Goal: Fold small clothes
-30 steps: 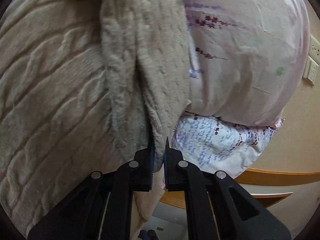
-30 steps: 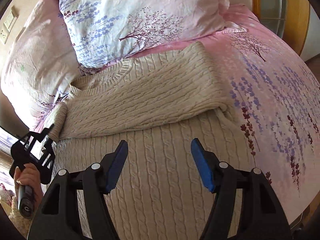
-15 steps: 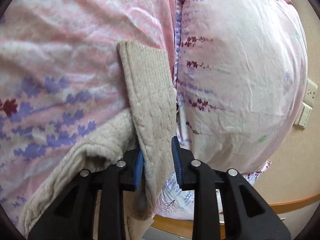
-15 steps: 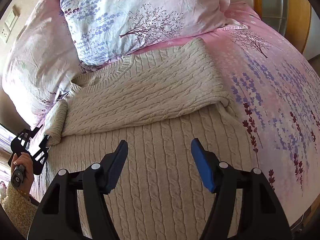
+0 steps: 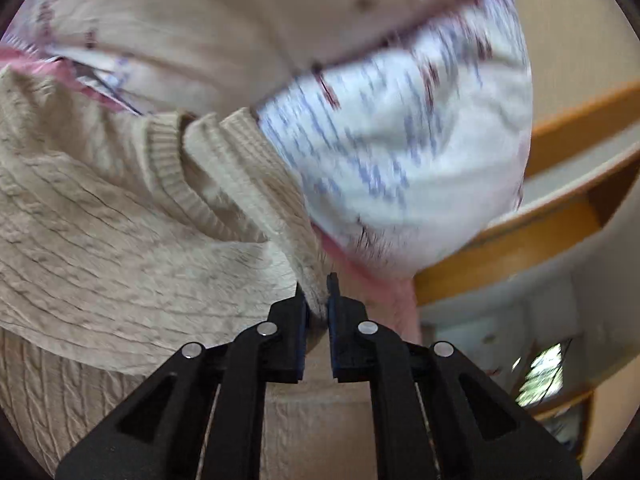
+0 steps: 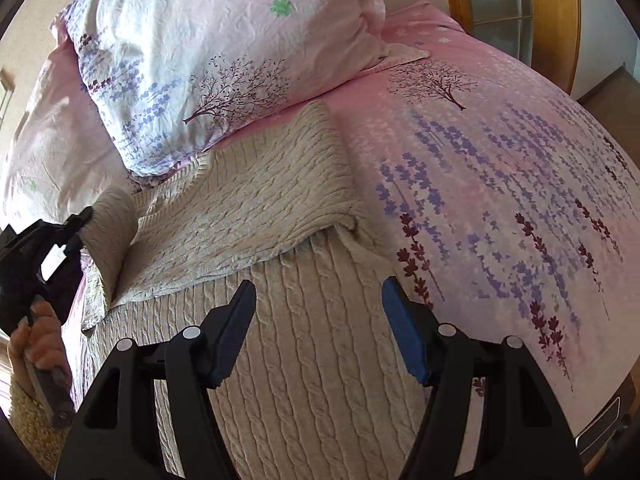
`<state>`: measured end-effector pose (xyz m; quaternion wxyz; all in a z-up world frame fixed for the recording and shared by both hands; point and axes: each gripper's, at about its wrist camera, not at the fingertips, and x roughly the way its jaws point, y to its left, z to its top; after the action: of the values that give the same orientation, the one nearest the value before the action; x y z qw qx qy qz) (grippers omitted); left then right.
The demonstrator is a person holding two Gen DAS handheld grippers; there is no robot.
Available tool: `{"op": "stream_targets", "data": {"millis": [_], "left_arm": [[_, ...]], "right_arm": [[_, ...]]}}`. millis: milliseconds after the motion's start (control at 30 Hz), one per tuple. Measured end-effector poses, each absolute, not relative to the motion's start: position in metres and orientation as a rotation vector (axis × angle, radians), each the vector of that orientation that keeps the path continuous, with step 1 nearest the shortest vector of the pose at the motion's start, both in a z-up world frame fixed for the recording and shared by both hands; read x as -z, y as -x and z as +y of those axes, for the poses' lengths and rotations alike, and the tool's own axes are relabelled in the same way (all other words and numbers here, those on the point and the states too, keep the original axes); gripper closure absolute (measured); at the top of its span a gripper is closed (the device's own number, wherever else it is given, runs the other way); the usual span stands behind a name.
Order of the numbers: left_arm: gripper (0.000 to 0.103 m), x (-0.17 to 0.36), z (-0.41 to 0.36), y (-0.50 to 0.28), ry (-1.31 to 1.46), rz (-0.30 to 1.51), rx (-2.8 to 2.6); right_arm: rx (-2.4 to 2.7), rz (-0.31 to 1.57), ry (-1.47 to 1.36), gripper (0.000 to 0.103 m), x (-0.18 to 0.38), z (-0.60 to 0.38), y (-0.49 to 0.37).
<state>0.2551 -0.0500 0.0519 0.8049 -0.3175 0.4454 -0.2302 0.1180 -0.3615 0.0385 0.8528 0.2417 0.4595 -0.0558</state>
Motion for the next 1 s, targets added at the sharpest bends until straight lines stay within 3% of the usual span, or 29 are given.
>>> {"op": "stream_targets", "data": {"millis": [133, 267, 433, 767, 933, 1000], "left_arm": [[0.071, -0.021, -0.118, -0.239, 0.385, 1.113, 0.553], [0.068, -0.018, -0.107, -0.220, 0.347, 1.101, 0.596], [0.068, -0.039, -0.038, -0.200, 0.340, 1.032, 0.471], [0.068, -0.041, 0.127, -0.108, 0.325, 1.038, 0.050], [0.068, -0.027, 0.151, -0.082, 0.388, 1.072, 0.038], [0.068, -0.025, 0.150, -0.077, 0.399, 1.072, 0.062]], "right_arm": [[0.116, 0.976, -0.528, 0.036, -0.037, -0.367, -0.119], [0.068, 0.940, -0.521, 0.041, -0.047, -0.363, -0.126], [-0.076, 0.933, -0.621, 0.060, -0.045, -0.357, -0.160], [-0.131, 1.086, -0.691, 0.068, -0.001, -0.333, -0.209], [-0.147, 1.075, -0.639, 0.091, 0.002, -0.320, -0.206], [-0.140, 1.053, -0.592, 0.093, -0.004, -0.315, -0.208]]}}
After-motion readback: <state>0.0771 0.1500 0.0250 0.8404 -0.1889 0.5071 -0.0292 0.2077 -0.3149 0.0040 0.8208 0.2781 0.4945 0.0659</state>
